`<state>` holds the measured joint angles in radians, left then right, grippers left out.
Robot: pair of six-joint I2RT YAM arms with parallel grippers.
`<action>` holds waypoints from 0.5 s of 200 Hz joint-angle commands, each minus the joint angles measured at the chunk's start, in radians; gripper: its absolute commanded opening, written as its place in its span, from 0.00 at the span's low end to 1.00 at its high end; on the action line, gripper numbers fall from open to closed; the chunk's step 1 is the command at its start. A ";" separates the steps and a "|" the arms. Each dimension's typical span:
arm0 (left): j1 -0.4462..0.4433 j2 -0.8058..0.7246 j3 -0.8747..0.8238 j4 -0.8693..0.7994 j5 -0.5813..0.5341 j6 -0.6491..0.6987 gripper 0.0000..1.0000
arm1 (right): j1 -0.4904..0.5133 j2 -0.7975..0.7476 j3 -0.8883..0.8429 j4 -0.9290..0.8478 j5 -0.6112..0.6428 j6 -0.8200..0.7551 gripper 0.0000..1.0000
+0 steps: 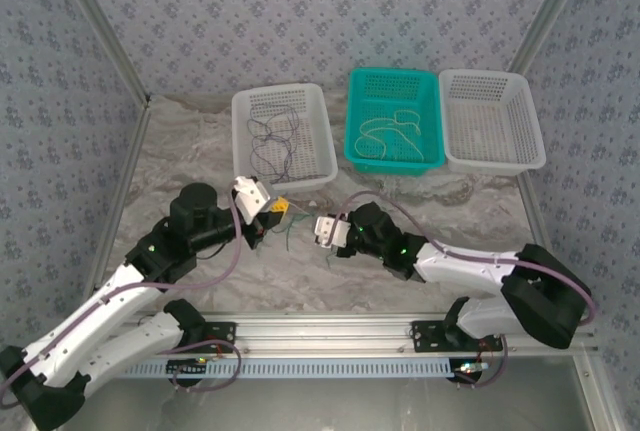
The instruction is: Untangle the cables
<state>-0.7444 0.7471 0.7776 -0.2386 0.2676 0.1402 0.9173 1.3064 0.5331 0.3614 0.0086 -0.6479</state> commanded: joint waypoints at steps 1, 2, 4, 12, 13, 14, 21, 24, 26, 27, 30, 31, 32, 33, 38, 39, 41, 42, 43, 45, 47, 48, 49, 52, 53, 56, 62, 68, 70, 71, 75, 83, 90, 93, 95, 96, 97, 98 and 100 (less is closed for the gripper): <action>-0.018 -0.024 0.043 0.041 -0.024 0.003 0.00 | 0.011 0.030 0.037 -0.093 0.125 0.083 0.21; -0.018 -0.025 0.044 0.041 -0.026 0.004 0.00 | 0.011 0.030 0.037 -0.094 0.127 0.084 0.21; -0.018 -0.028 0.046 0.040 -0.029 0.005 0.00 | 0.012 0.031 0.039 -0.096 0.131 0.084 0.21; -0.019 -0.038 0.054 0.037 -0.044 0.006 0.00 | 0.016 0.029 0.037 -0.097 0.139 0.088 0.21; -0.019 -0.041 0.055 0.037 -0.047 0.007 0.00 | 0.016 0.028 0.037 -0.096 0.140 0.088 0.21; -0.019 -0.043 0.056 0.036 -0.048 0.006 0.00 | 0.016 0.027 0.036 -0.095 0.141 0.088 0.21; -0.019 -0.058 0.060 0.038 -0.064 0.003 0.00 | 0.018 0.021 0.033 -0.089 0.142 0.092 0.21; -0.018 -0.064 0.061 0.042 -0.072 0.000 0.00 | 0.018 0.019 0.030 -0.087 0.140 0.093 0.22; -0.018 -0.069 0.062 0.044 -0.080 -0.002 0.00 | 0.018 0.016 0.029 -0.087 0.139 0.093 0.22; -0.018 -0.072 0.062 0.045 -0.082 -0.004 0.00 | 0.018 0.015 0.028 -0.087 0.138 0.092 0.24; -0.019 -0.080 0.062 0.053 -0.095 -0.008 0.00 | 0.018 0.015 0.027 -0.086 0.137 0.091 0.28; -0.019 -0.083 0.062 0.054 -0.099 -0.011 0.00 | 0.018 0.013 0.026 -0.085 0.136 0.091 0.29; -0.018 -0.086 0.062 0.057 -0.103 -0.014 0.00 | 0.018 0.012 0.025 -0.084 0.137 0.092 0.30; -0.018 -0.090 0.062 0.060 -0.108 -0.016 0.00 | 0.018 0.012 0.024 -0.083 0.136 0.092 0.31; -0.018 -0.104 0.058 0.073 -0.132 -0.028 0.00 | 0.017 0.010 0.024 -0.081 0.137 0.093 0.39; -0.019 -0.107 0.057 0.075 -0.135 -0.031 0.00 | 0.017 0.010 0.024 -0.081 0.136 0.095 0.40; -0.019 -0.114 0.056 0.081 -0.142 -0.033 0.00 | 0.016 0.009 0.024 -0.080 0.136 0.097 0.43; -0.019 -0.117 0.056 0.084 -0.147 -0.035 0.00 | 0.017 0.008 0.024 -0.080 0.136 0.098 0.45; -0.019 -0.119 0.056 0.086 -0.150 -0.037 0.00 | 0.015 0.007 0.024 -0.081 0.135 0.099 0.46; -0.019 -0.124 0.054 0.091 -0.159 -0.039 0.00 | 0.015 0.006 0.024 -0.081 0.133 0.100 0.49; -0.019 -0.130 0.053 0.094 -0.166 -0.042 0.00 | 0.015 0.006 0.024 -0.083 0.131 0.101 0.51; -0.019 -0.132 0.053 0.096 -0.168 -0.043 0.00 | 0.015 0.005 0.024 -0.084 0.129 0.102 0.53; -0.019 -0.134 0.052 0.097 -0.173 -0.045 0.00 | 0.014 0.004 0.024 -0.086 0.129 0.104 0.54; -0.019 -0.140 0.052 0.100 -0.184 -0.050 0.00 | 0.014 0.003 0.025 -0.091 0.126 0.107 0.57; -0.018 -0.142 0.051 0.100 -0.190 -0.052 0.00 | 0.013 0.003 0.026 -0.092 0.125 0.108 0.58; -0.019 -0.145 0.052 0.098 -0.202 -0.057 0.00 | 0.012 0.002 0.027 -0.097 0.120 0.112 0.60; -0.019 -0.149 0.060 0.084 -0.222 -0.064 0.00 | 0.012 -0.002 0.030 -0.104 0.115 0.120 0.61; -0.018 -0.145 0.071 0.058 -0.226 -0.061 0.00 | 0.011 -0.009 0.031 -0.108 0.108 0.128 0.62; -0.019 -0.143 0.074 0.048 -0.226 -0.059 0.00 | 0.011 -0.011 0.031 -0.108 0.104 0.132 0.62; -0.018 -0.142 0.077 0.044 -0.226 -0.059 0.00 | 0.011 -0.014 0.031 -0.108 0.102 0.134 0.63; -0.019 -0.135 0.084 0.025 -0.226 -0.055 0.00 | 0.012 -0.019 0.031 -0.108 0.096 0.139 0.63; -0.018 -0.123 0.095 -0.006 -0.226 -0.057 0.00 | 0.012 -0.039 0.029 -0.107 0.082 0.154 0.64; -0.018 -0.112 0.098 -0.024 -0.223 -0.058 0.00 | 0.012 -0.061 0.029 -0.108 0.072 0.166 0.66; -0.019 -0.109 0.098 -0.028 -0.221 -0.060 0.00 | 0.012 -0.070 0.029 -0.108 0.065 0.173 0.67; -0.019 -0.108 0.098 -0.029 -0.220 -0.061 0.00 | 0.012 -0.077 0.030 -0.108 0.061 0.176 0.67; -0.018 -0.107 0.097 -0.029 -0.219 -0.063 0.00 | 0.011 -0.081 0.030 -0.107 0.060 0.176 0.68; -0.019 -0.106 0.097 -0.029 -0.219 -0.064 0.00 | 0.011 -0.084 0.030 -0.108 0.059 0.179 0.68; -0.019 -0.105 0.097 -0.028 -0.218 -0.066 0.00 | 0.011 -0.089 0.031 -0.109 0.057 0.181 0.68; -0.019 -0.104 0.096 -0.028 -0.217 -0.068 0.00 | 0.010 -0.096 0.031 -0.110 0.054 0.186 0.69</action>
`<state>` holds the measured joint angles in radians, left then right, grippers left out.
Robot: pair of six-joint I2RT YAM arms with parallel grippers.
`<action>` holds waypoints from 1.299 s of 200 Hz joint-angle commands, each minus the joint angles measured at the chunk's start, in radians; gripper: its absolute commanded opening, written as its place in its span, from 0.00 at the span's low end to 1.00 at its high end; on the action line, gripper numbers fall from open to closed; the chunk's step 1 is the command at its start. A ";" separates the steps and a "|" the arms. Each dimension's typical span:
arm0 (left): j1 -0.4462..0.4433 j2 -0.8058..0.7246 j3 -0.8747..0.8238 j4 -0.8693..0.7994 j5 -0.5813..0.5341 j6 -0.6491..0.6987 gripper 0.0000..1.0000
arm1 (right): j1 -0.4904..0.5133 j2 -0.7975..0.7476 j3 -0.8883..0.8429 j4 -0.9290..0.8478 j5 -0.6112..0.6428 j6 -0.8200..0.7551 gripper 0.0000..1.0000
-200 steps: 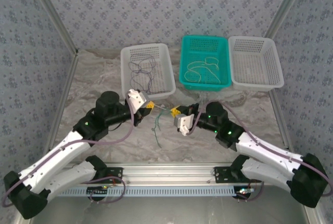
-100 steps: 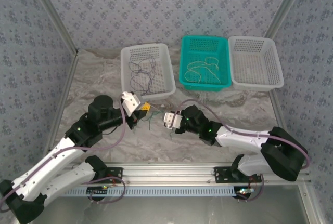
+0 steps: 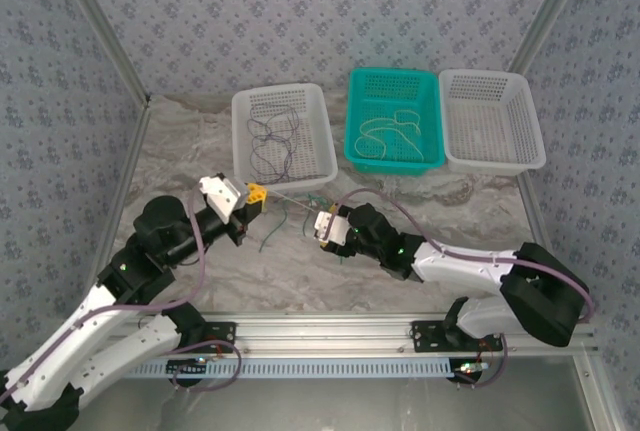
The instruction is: Untangle the cables
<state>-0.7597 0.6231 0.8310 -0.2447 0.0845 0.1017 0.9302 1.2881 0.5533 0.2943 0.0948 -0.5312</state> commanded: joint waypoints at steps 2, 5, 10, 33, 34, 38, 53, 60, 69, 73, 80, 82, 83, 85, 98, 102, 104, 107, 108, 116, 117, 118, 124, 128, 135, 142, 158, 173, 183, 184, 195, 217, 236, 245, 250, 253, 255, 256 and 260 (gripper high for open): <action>-0.004 0.022 0.041 -0.019 -0.031 -0.033 0.00 | -0.001 -0.085 0.012 -0.043 -0.035 0.072 0.69; -0.004 0.021 0.036 -0.013 -0.026 -0.035 0.00 | -0.003 -0.096 0.013 -0.044 -0.039 0.077 0.70; -0.004 0.020 0.031 0.000 -0.016 -0.039 0.00 | -0.003 -0.114 0.015 -0.044 -0.042 0.086 0.70; -0.005 0.021 0.013 0.063 0.039 -0.050 0.00 | -0.020 -0.187 0.031 -0.045 -0.070 0.157 0.75; -0.005 0.023 0.014 0.064 0.043 -0.050 0.00 | -0.022 -0.190 0.032 -0.045 -0.072 0.159 0.75; -0.006 0.027 0.015 0.067 0.056 -0.049 0.00 | -0.028 -0.201 0.036 -0.046 -0.087 0.176 0.76; -0.006 0.055 0.030 0.061 0.097 -0.047 0.00 | -0.058 -0.211 0.062 -0.068 -0.142 0.219 0.86; -0.006 0.066 0.035 0.059 0.104 -0.050 0.00 | -0.071 -0.208 0.080 -0.084 -0.174 0.227 0.95; -0.009 0.076 0.039 0.064 0.105 -0.058 0.00 | -0.076 -0.199 0.097 -0.091 -0.195 0.229 1.00; -0.010 0.078 0.039 0.069 0.104 -0.062 0.00 | -0.077 -0.196 0.102 -0.091 -0.200 0.231 1.00; -0.012 0.079 0.039 0.079 0.104 -0.071 0.00 | -0.077 -0.189 0.108 -0.079 -0.208 0.234 1.00; -0.012 0.079 0.038 0.083 0.103 -0.074 0.00 | -0.076 -0.188 0.109 -0.074 -0.211 0.236 1.00; -0.012 0.078 0.038 0.084 0.104 -0.076 0.00 | -0.076 -0.187 0.109 -0.070 -0.213 0.237 1.00; -0.012 0.077 0.037 0.088 0.103 -0.079 0.00 | -0.076 -0.185 0.110 -0.064 -0.215 0.240 1.00; -0.012 0.071 0.033 0.113 0.104 -0.097 0.00 | -0.072 -0.162 0.114 -0.015 -0.230 0.257 1.00; -0.012 0.068 0.033 0.120 0.106 -0.099 0.00 | -0.072 -0.153 0.115 -0.003 -0.236 0.262 1.00; -0.012 0.066 0.031 0.124 0.106 -0.101 0.00 | -0.073 -0.144 0.116 0.003 -0.238 0.264 1.00; -0.012 0.063 0.032 0.128 0.106 -0.102 0.00 | -0.072 -0.131 0.119 0.010 -0.241 0.265 1.00; -0.012 0.062 0.033 0.129 0.106 -0.102 0.00 | -0.071 -0.126 0.119 0.012 -0.241 0.267 1.00; -0.011 0.054 0.033 0.138 0.103 -0.106 0.00 | -0.067 -0.088 0.129 0.019 -0.242 0.277 0.98; -0.012 0.053 0.034 0.139 0.103 -0.106 0.00 | -0.067 -0.085 0.131 0.019 -0.242 0.278 0.98; -0.012 0.052 0.033 0.139 0.102 -0.106 0.00 | -0.065 -0.078 0.133 0.019 -0.242 0.280 0.98; -0.011 0.046 0.036 0.139 0.098 -0.108 0.00 | -0.060 -0.044 0.141 0.018 -0.236 0.290 0.96; -0.012 0.043 0.038 0.138 0.092 -0.108 0.00 | -0.056 -0.021 0.146 0.017 -0.229 0.296 0.94; -0.012 0.037 0.043 0.131 0.080 -0.108 0.00 | -0.046 0.017 0.152 0.021 -0.222 0.300 0.92; -0.012 0.033 0.050 0.121 0.067 -0.107 0.00 | -0.032 0.055 0.149 0.036 -0.213 0.300 0.88; -0.012 0.026 0.066 0.095 0.039 -0.105 0.00 | -0.001 0.127 0.127 0.096 -0.208 0.294 0.84; -0.011 0.025 0.076 0.074 0.028 -0.102 0.00 | 0.016 0.166 0.103 0.138 -0.229 0.290 0.84; -0.012 0.027 0.082 0.062 0.025 -0.099 0.00 | 0.015 0.171 0.096 0.146 -0.250 0.297 0.85; -0.012 0.027 0.082 0.060 0.025 -0.098 0.00 | 0.016 0.171 0.095 0.146 -0.253 0.298 0.85; -0.012 0.034 0.083 0.052 0.024 -0.093 0.00 | 0.010 0.164 0.095 0.127 -0.295 0.301 0.87; -0.013 0.044 0.077 0.051 0.019 -0.093 0.00 | 0.013 0.145 0.127 0.041 -0.353 0.325 0.94; -0.012 0.048 0.066 0.074 0.012 -0.103 0.00 | 0.017 0.144 0.123 0.081 -0.331 0.436 0.97; -0.012 0.049 0.062 0.085 0.011 -0.107 0.00 | 0.021 0.158 0.107 0.159 -0.307 0.510 0.97; -0.011 0.049 0.059 0.091 0.009 -0.109 0.00 | 0.026 0.171 0.097 0.203 -0.282 0.564 0.97; -0.012 0.050 0.058 0.094 0.008 -0.110 0.00 | 0.031 0.181 0.092 0.228 -0.264 0.597 0.98; -0.012 0.050 0.058 0.095 0.008 -0.110 0.00 | 0.033 0.188 0.090 0.249 -0.255 0.616 0.98; -0.012 0.050 0.058 0.096 0.008 -0.110 0.00 | 0.034 0.191 0.088 0.254 -0.251 0.628 0.98; -0.012 0.050 0.057 0.098 0.006 -0.109 0.00 | 0.040 0.207 0.086 0.290 -0.247 0.668 0.98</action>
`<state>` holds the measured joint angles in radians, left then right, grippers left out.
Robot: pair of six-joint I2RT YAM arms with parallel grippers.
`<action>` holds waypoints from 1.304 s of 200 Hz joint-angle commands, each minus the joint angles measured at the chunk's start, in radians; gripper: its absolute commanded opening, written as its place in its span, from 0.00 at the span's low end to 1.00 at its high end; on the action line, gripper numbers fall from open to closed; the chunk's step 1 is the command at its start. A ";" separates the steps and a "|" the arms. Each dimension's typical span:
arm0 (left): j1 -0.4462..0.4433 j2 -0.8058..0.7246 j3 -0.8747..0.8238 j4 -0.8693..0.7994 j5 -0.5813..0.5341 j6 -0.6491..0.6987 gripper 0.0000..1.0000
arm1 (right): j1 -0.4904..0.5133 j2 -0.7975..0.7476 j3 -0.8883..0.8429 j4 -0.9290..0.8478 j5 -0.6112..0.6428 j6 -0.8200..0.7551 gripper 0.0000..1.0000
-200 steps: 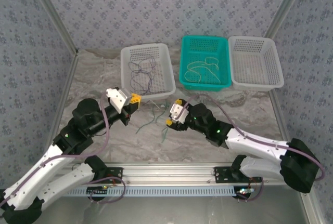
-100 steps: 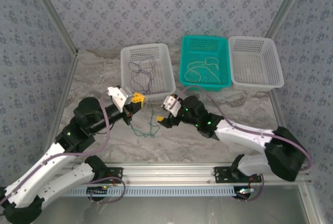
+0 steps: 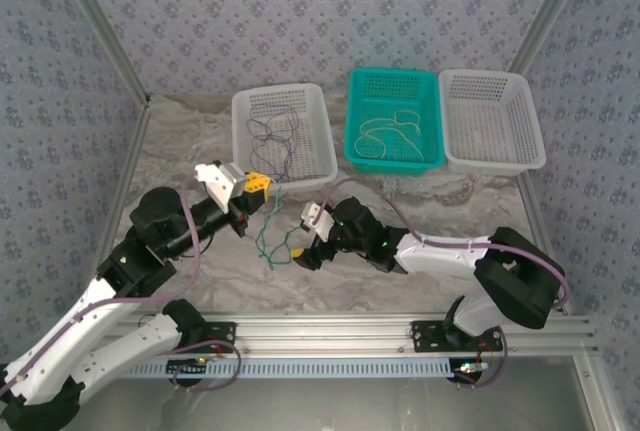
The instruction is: Untangle the cables
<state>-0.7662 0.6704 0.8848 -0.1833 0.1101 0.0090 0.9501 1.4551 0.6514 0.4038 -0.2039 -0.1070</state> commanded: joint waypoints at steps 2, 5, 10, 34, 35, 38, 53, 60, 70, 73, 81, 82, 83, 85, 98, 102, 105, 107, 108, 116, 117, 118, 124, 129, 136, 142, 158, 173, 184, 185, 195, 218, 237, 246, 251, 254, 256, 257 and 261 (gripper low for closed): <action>-0.005 0.003 0.004 0.036 -0.020 -0.016 0.00 | 0.021 0.047 -0.011 0.193 0.051 0.264 0.98; -0.005 0.004 0.004 0.035 -0.021 -0.014 0.00 | 0.024 0.066 -0.008 0.210 0.042 0.287 0.99; -0.006 0.004 0.006 0.033 -0.026 -0.011 0.00 | 0.032 0.087 0.000 0.227 0.029 0.314 0.99; -0.006 0.003 0.024 -0.011 -0.050 0.008 0.00 | 0.088 0.158 0.035 0.299 -0.005 0.401 1.00; -0.005 0.003 0.025 -0.013 -0.051 0.009 0.00 | 0.088 0.160 0.036 0.304 -0.007 0.404 1.00; -0.005 0.004 0.027 -0.018 -0.055 0.011 0.00 | 0.090 0.167 0.034 0.319 -0.013 0.428 1.00; -0.006 -0.001 0.032 -0.038 -0.071 0.013 0.00 | 0.091 0.204 0.039 0.367 -0.044 0.534 1.00; -0.005 -0.003 0.028 -0.039 -0.076 0.009 0.00 | 0.095 0.218 0.047 0.367 -0.058 0.568 1.00; -0.005 -0.010 0.021 -0.032 -0.079 0.001 0.00 | 0.106 0.231 0.066 0.351 -0.062 0.587 1.00; -0.005 -0.012 0.017 -0.029 -0.080 -0.001 0.00 | 0.112 0.235 0.072 0.346 -0.061 0.586 1.00; -0.005 -0.015 0.009 -0.020 -0.081 -0.008 0.00 | 0.126 0.247 0.088 0.332 -0.054 0.578 1.00; -0.004 -0.016 0.009 -0.019 -0.081 -0.008 0.00 | 0.128 0.249 0.091 0.329 -0.053 0.577 1.00; -0.004 -0.016 0.007 -0.018 -0.082 -0.009 0.00 | 0.130 0.250 0.094 0.327 -0.051 0.576 1.00; -0.005 -0.017 0.004 -0.016 -0.082 -0.010 0.00 | 0.133 0.253 0.097 0.323 -0.049 0.573 1.00; -0.006 -0.020 0.000 -0.011 -0.093 -0.019 0.00 | 0.150 0.283 0.131 0.294 -0.033 0.558 1.00; -0.006 -0.020 0.000 -0.011 -0.099 -0.022 0.00 | 0.154 0.294 0.143 0.287 -0.032 0.555 0.99; -0.004 -0.022 0.000 -0.012 -0.102 -0.023 0.00 | 0.156 0.303 0.150 0.286 -0.033 0.554 0.98; -0.005 -0.022 0.002 -0.014 -0.105 -0.024 0.00 | 0.158 0.310 0.153 0.286 -0.034 0.553 0.97; -0.005 -0.022 0.003 -0.013 -0.106 -0.025 0.00 | 0.158 0.314 0.155 0.286 -0.036 0.552 0.97; -0.006 -0.025 0.008 -0.021 -0.118 -0.031 0.00 | 0.161 0.342 0.164 0.294 -0.043 0.542 0.94; -0.005 -0.025 0.009 -0.022 -0.120 -0.032 0.00 | 0.160 0.345 0.165 0.294 -0.045 0.541 0.93; -0.005 -0.025 0.009 -0.023 -0.123 -0.033 0.00 | 0.159 0.349 0.167 0.295 -0.046 0.539 0.93; -0.005 -0.026 0.018 -0.031 -0.133 -0.040 0.00 | 0.155 0.369 0.172 0.293 -0.049 0.532 0.89; -0.005 -0.026 0.027 -0.040 -0.143 -0.045 0.00 | 0.147 0.383 0.174 0.288 -0.055 0.530 0.83; -0.005 -0.026 0.041 -0.057 -0.158 -0.055 0.00 | 0.129 0.399 0.171 0.285 -0.066 0.536 0.75; -0.005 -0.028 0.058 -0.075 -0.174 -0.059 0.00 | 0.116 0.405 0.165 0.284 -0.068 0.540 0.64; -0.005 -0.039 0.098 -0.121 -0.252 -0.081 0.00 | 0.090 0.392 0.144 0.244 -0.050 0.509 0.42; -0.002 -0.057 0.138 -0.174 -0.390 -0.142 0.07 | 0.074 0.367 0.130 0.180 -0.024 0.465 0.27; 0.003 -0.075 0.161 -0.209 -0.492 -0.173 0.11 | 0.051 0.360 0.114 0.166 -0.037 0.474 0.14; 0.003 -0.077 0.162 -0.212 -0.504 -0.176 0.11 | 0.049 0.361 0.112 0.166 -0.039 0.476 0.13; 0.009 -0.097 0.180 -0.237 -0.590 -0.201 0.10 | 0.025 0.357 0.091 0.170 -0.049 0.501 0.06; 0.021 -0.144 0.205 -0.273 -0.754 -0.187 0.02 | -0.016 0.336 0.038 0.159 -0.019 0.557 0.07; 0.027 -0.153 0.233 -0.297 -0.827 -0.128 0.00 | -0.049 0.305 -0.007 0.142 0.006 0.600 0.09; 0.029 -0.144 0.249 -0.312 -0.852 -0.103 0.00 | -0.069 0.288 -0.025 0.133 0.011 0.615 0.10; 0.028 -0.138 0.258 -0.319 -0.864 -0.090 0.00 | -0.079 0.273 -0.037 0.127 0.013 0.618 0.10; 0.030 -0.134 0.262 -0.322 -0.871 -0.083 0.00 | -0.083 0.265 -0.044 0.122 0.017 0.617 0.10; 0.031 -0.132 0.265 -0.324 -0.875 -0.080 0.00 | -0.084 0.260 -0.049 0.119 0.020 0.617 0.09; 0.031 -0.130 0.266 -0.326 -0.877 -0.078 0.00 | -0.086 0.257 -0.051 0.116 0.021 0.617 0.10; 0.031 -0.126 0.269 -0.330 -0.887 -0.071 0.00 | -0.091 0.245 -0.057 0.106 0.028 0.613 0.09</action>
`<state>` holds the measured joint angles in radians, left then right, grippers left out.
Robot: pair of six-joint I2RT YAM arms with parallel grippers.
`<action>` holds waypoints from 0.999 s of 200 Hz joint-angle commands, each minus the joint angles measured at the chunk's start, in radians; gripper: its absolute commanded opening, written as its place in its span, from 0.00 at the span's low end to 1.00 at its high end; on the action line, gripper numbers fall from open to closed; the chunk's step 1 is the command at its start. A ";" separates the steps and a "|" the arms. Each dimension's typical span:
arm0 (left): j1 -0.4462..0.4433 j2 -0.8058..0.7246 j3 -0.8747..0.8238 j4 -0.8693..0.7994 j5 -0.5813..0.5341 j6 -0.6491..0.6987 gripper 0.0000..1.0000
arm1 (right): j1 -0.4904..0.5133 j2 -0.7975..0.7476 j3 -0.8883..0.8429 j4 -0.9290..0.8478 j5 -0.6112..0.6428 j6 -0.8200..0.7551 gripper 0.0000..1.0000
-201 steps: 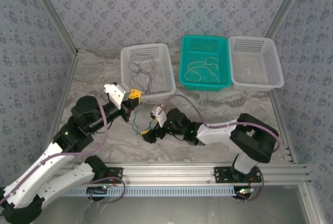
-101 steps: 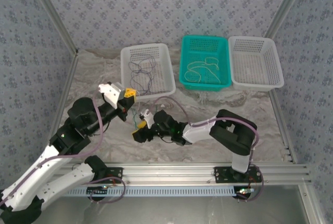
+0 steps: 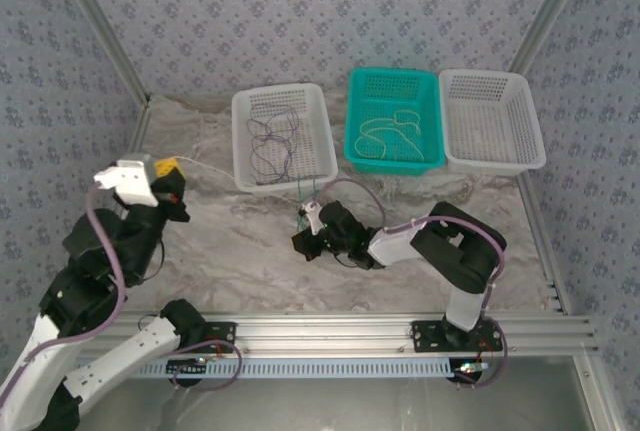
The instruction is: Untangle the cables
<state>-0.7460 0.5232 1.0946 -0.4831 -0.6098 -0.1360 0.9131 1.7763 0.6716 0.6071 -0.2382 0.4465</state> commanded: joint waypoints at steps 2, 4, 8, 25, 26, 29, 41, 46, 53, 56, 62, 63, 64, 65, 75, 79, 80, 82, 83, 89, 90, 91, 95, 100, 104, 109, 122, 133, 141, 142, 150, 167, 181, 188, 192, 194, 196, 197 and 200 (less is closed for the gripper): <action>0.012 0.024 0.062 -0.029 -0.172 0.079 0.00 | -0.057 -0.082 -0.079 -0.107 0.067 0.059 0.09; 0.012 0.025 0.063 -0.030 -0.175 0.082 0.00 | -0.059 -0.088 -0.081 -0.115 0.071 0.057 0.09; 0.016 0.029 0.064 -0.032 -0.178 0.091 0.00 | -0.064 -0.099 -0.086 -0.128 0.079 0.054 0.10; 0.023 0.038 0.066 -0.029 -0.147 0.095 0.00 | -0.079 -0.148 -0.111 -0.167 0.100 0.038 0.10; 0.023 0.038 0.065 -0.028 -0.142 0.095 0.00 | -0.079 -0.151 -0.113 -0.168 0.101 0.036 0.10; 0.023 0.039 0.064 -0.028 -0.131 0.092 0.00 | -0.079 -0.158 -0.117 -0.173 0.104 0.031 0.10; 0.026 0.049 0.063 -0.030 -0.120 0.074 0.00 | -0.079 -0.192 -0.132 -0.205 0.123 0.018 0.10; 0.028 0.054 0.061 -0.031 -0.120 0.072 0.00 | -0.081 -0.205 -0.138 -0.217 0.132 0.017 0.10; 0.032 0.060 0.059 -0.032 -0.110 0.069 0.00 | -0.083 -0.223 -0.155 -0.222 0.144 0.015 0.11; 0.035 0.062 0.060 -0.031 -0.103 0.067 0.00 | -0.084 -0.231 -0.162 -0.224 0.150 0.016 0.11; 0.041 0.065 0.062 -0.031 -0.090 0.059 0.00 | -0.089 -0.246 -0.177 -0.228 0.168 0.023 0.11; 0.041 0.065 0.060 -0.030 -0.088 0.058 0.00 | -0.090 -0.249 -0.180 -0.230 0.171 0.024 0.11; 0.042 0.065 0.060 -0.030 -0.087 0.056 0.00 | -0.091 -0.251 -0.181 -0.230 0.174 0.024 0.11; 0.043 0.066 0.059 -0.029 -0.087 0.055 0.00 | -0.092 -0.253 -0.184 -0.230 0.177 0.027 0.12; 0.052 0.072 0.062 -0.026 -0.086 0.048 0.00 | -0.110 -0.271 -0.210 -0.231 0.195 0.050 0.13; 0.058 0.075 0.061 -0.026 -0.091 0.046 0.00 | -0.123 -0.279 -0.221 -0.231 0.199 0.068 0.15; 0.060 0.076 0.062 -0.026 -0.093 0.046 0.00 | -0.126 -0.280 -0.223 -0.231 0.202 0.071 0.15; 0.063 0.076 0.062 -0.026 -0.098 0.045 0.00 | -0.129 -0.284 -0.228 -0.230 0.208 0.078 0.15; 0.065 0.076 0.062 -0.025 -0.100 0.044 0.00 | -0.131 -0.286 -0.230 -0.230 0.210 0.081 0.15; 0.074 0.079 0.061 -0.027 -0.112 0.041 0.00 | -0.143 -0.296 -0.243 -0.232 0.224 0.096 0.16; 0.077 0.079 0.060 -0.027 -0.114 0.040 0.00 | -0.145 -0.298 -0.245 -0.233 0.226 0.098 0.16; 0.079 0.079 0.060 -0.028 -0.116 0.037 0.00 | -0.147 -0.300 -0.247 -0.234 0.228 0.100 0.16; 0.086 0.079 0.060 -0.029 -0.125 0.031 0.00 | -0.153 -0.307 -0.250 -0.244 0.240 0.109 0.16; 0.094 0.078 0.059 -0.031 -0.136 0.024 0.00 | -0.160 -0.316 -0.250 -0.269 0.263 0.124 0.16; 0.103 0.077 0.058 -0.030 -0.141 0.021 0.00 | -0.164 -0.324 -0.247 -0.292 0.278 0.136 0.16; 0.111 0.074 0.052 -0.027 -0.144 0.018 0.00 | -0.169 -0.330 -0.243 -0.315 0.290 0.144 0.16; 0.135 0.069 0.040 -0.023 -0.172 0.005 0.00 | -0.175 -0.343 -0.241 -0.352 0.312 0.150 0.16; 0.154 0.064 0.028 -0.022 -0.190 -0.001 0.00 | -0.183 -0.351 -0.249 -0.359 0.313 0.156 0.17; 0.169 0.060 0.022 -0.018 -0.165 -0.004 0.00 | -0.183 -0.361 -0.255 -0.351 0.305 0.150 0.18; 0.171 0.059 0.021 -0.017 -0.158 -0.004 0.00 | -0.184 -0.361 -0.256 -0.350 0.303 0.148 0.18; 0.183 0.057 0.011 -0.004 -0.093 -0.001 0.00 | -0.180 -0.373 -0.259 -0.341 0.292 0.132 0.19; 0.197 0.082 0.007 0.023 0.115 0.023 0.00 | -0.148 -0.408 -0.235 -0.368 0.267 0.060 0.27; 0.197 0.121 0.024 0.030 0.273 0.041 0.00 | -0.105 -0.466 -0.205 -0.427 0.295 -0.005 0.54; 0.198 0.143 0.037 0.027 0.327 0.049 0.00 | -0.085 -0.501 -0.195 -0.455 0.325 -0.026 0.68; 0.198 0.154 0.044 0.024 0.346 0.049 0.00 | -0.077 -0.527 -0.190 -0.471 0.342 -0.035 0.74; 0.198 0.160 0.049 0.022 0.355 0.050 0.00 | -0.074 -0.541 -0.188 -0.477 0.348 -0.041 0.76; 0.197 0.164 0.051 0.021 0.361 0.049 0.00 | -0.072 -0.555 -0.185 -0.485 0.357 -0.045 0.79; 0.197 0.167 0.054 0.020 0.364 0.049 0.00 | -0.071 -0.562 -0.184 -0.486 0.360 -0.047 0.80; 0.198 0.173 0.059 0.019 0.370 0.049 0.00 | -0.069 -0.582 -0.183 -0.498 0.373 -0.052 0.84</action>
<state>-0.5541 0.6334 1.1095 -0.4915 -0.4709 -0.1127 0.8043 1.3239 0.4358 0.2218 0.0452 0.4866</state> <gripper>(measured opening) 0.062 0.692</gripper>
